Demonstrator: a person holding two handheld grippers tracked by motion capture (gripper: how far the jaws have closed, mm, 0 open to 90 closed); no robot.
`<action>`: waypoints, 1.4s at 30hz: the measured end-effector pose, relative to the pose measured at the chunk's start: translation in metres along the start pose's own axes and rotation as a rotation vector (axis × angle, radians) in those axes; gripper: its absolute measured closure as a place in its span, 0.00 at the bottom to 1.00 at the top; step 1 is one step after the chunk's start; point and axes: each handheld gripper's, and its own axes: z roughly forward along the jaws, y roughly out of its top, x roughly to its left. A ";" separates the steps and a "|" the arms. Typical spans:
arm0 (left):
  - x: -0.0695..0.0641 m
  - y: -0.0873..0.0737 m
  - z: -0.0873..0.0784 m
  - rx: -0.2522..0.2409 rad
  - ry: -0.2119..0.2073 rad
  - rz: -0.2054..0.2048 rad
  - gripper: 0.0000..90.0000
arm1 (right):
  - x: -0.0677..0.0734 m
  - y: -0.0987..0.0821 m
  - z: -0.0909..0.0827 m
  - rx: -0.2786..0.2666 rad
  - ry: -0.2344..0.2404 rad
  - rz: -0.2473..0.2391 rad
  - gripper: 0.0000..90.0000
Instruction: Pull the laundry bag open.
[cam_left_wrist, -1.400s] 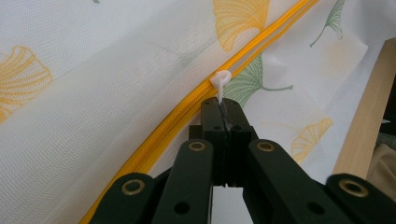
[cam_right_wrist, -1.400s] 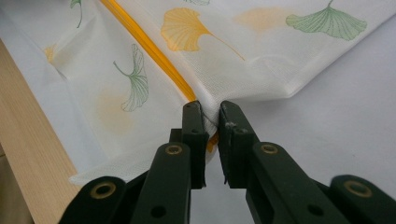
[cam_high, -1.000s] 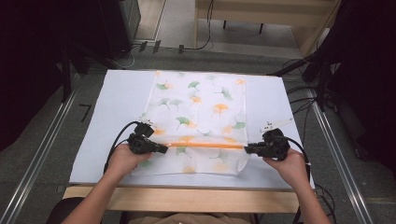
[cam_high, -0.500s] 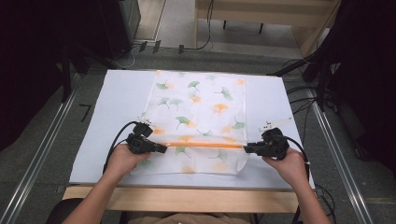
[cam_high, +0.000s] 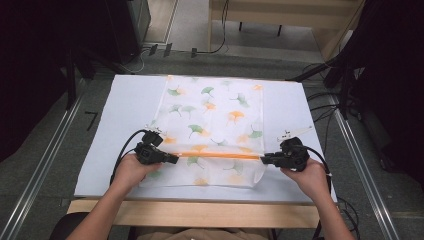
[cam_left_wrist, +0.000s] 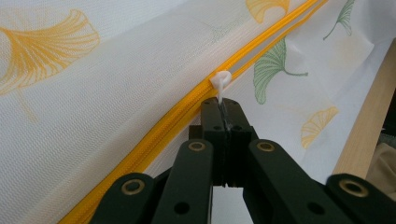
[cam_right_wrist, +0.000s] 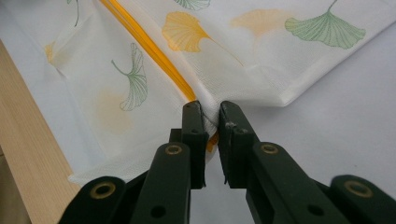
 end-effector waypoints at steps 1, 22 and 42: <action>0.000 0.000 0.000 0.000 0.000 0.000 1.00 | 0.000 0.000 0.000 0.000 0.001 -0.001 0.93; 0.009 -0.007 -0.009 0.014 0.007 -0.008 1.00 | -0.002 0.000 0.000 0.001 -0.001 -0.002 0.93; 0.014 -0.012 -0.017 0.008 0.004 -0.027 1.00 | -0.002 0.001 0.001 0.004 -0.003 -0.001 0.93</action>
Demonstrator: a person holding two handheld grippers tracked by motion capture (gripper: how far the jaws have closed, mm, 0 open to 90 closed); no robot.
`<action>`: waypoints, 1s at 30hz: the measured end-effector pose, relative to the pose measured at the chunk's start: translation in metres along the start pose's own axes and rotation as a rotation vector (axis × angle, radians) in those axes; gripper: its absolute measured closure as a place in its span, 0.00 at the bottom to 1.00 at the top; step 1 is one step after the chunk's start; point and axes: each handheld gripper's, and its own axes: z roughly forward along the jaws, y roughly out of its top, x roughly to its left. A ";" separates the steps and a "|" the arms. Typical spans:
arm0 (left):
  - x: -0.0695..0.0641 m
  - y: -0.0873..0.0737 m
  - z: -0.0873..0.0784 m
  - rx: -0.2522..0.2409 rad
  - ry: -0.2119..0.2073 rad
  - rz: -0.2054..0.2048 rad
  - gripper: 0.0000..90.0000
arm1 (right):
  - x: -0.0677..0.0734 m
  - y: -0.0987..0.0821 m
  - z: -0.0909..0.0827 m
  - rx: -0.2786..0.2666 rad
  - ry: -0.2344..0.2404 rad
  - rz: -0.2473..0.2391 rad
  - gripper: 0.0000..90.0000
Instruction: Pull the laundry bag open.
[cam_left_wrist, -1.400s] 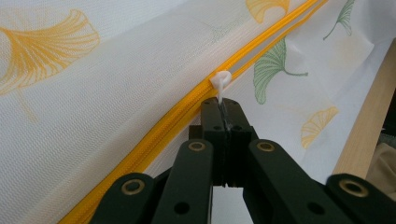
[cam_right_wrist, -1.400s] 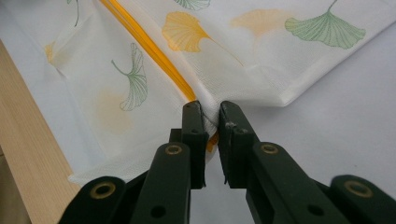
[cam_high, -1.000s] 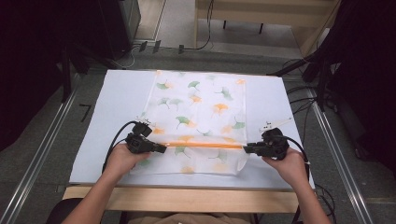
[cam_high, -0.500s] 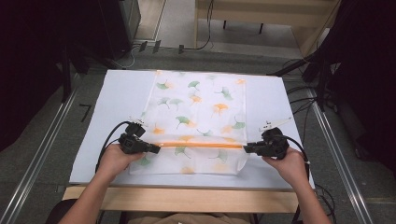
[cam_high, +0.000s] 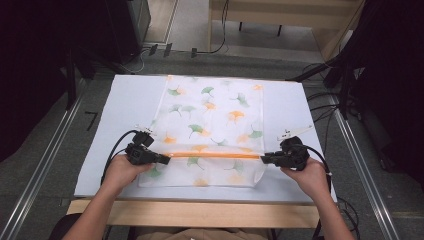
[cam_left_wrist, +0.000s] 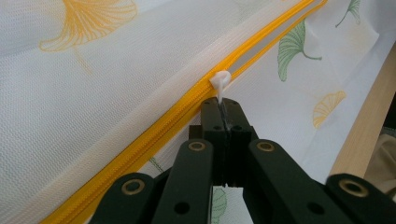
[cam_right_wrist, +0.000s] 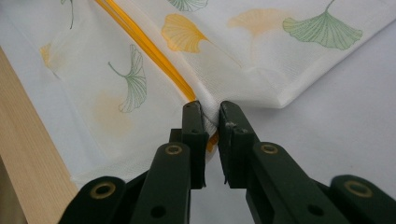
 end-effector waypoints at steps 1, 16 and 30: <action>0.000 0.000 0.000 -0.001 0.002 -0.001 1.00 | 0.000 0.000 0.000 -0.001 0.000 0.000 0.93; 0.002 -0.001 -0.001 0.006 -0.005 -0.003 1.00 | 0.000 0.000 0.000 0.001 0.001 0.001 0.93; 0.009 -0.006 -0.008 0.008 0.003 -0.022 1.00 | 0.000 0.000 0.000 0.001 0.002 -0.002 0.93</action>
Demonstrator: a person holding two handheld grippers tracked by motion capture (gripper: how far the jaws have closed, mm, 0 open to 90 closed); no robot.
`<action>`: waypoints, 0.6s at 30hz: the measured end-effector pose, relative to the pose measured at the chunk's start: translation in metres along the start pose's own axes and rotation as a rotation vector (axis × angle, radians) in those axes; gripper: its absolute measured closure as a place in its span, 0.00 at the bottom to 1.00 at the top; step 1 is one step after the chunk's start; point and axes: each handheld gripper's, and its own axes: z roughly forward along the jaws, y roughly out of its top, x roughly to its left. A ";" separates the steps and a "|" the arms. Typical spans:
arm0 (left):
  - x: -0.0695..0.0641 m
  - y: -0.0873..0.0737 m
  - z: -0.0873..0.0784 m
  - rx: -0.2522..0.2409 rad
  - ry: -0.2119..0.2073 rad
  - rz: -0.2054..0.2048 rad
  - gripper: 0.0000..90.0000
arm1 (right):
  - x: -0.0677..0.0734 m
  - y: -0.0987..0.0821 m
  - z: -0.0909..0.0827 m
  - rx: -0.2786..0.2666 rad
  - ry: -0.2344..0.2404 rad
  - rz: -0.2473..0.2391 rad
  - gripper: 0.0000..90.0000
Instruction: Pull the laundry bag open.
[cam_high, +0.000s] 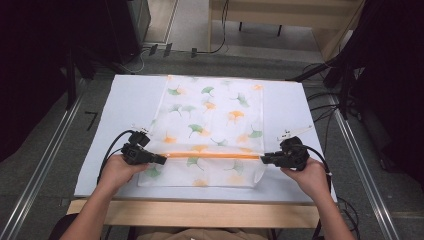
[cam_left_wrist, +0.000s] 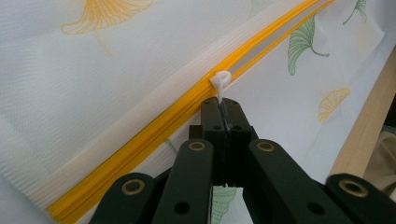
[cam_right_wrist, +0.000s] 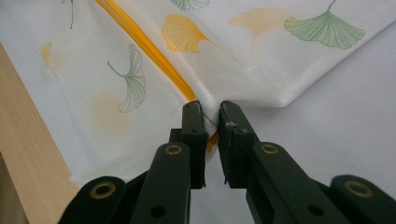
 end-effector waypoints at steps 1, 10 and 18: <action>0.001 -0.001 -0.001 0.000 0.003 0.003 1.00 | 0.000 0.000 0.000 0.000 0.000 0.000 0.93; 0.005 -0.004 -0.007 0.002 0.004 -0.013 1.00 | 0.000 0.000 0.000 0.000 -0.002 0.000 0.93; 0.009 -0.007 -0.012 0.001 0.004 -0.012 1.00 | 0.000 0.000 0.001 0.004 -0.001 0.000 0.93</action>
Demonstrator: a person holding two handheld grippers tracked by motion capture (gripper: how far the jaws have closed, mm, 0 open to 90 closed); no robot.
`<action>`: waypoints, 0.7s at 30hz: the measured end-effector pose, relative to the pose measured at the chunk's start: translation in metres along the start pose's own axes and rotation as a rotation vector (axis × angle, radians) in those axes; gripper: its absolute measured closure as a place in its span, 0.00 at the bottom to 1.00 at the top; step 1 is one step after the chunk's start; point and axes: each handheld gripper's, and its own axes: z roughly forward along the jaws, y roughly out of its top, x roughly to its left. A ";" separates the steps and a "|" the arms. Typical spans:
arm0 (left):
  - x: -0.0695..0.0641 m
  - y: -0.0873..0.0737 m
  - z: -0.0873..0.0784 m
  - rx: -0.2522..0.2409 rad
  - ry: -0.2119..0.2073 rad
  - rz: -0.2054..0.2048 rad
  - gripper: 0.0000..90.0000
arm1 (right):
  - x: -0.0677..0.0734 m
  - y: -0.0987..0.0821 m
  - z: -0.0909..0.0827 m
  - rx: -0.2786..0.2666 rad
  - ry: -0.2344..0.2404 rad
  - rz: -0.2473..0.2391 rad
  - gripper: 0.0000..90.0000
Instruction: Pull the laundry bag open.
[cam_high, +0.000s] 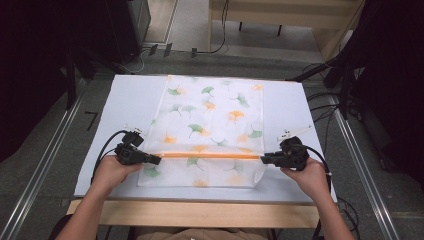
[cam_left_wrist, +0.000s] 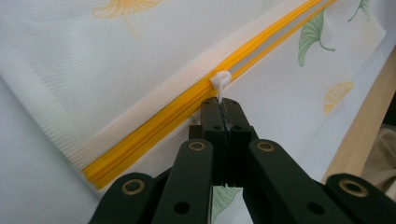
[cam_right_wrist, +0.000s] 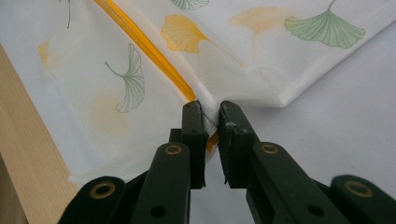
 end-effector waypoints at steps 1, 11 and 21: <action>0.000 -0.001 -0.001 0.000 0.003 -0.006 1.00 | 0.000 0.000 0.000 0.001 0.001 0.001 0.93; 0.002 -0.002 -0.002 -0.011 0.002 -0.012 1.00 | 0.000 0.000 0.001 0.003 0.000 0.000 0.93; 0.003 -0.001 -0.003 -0.008 -0.005 -0.018 1.00 | 0.000 0.000 0.001 0.003 0.002 0.002 0.93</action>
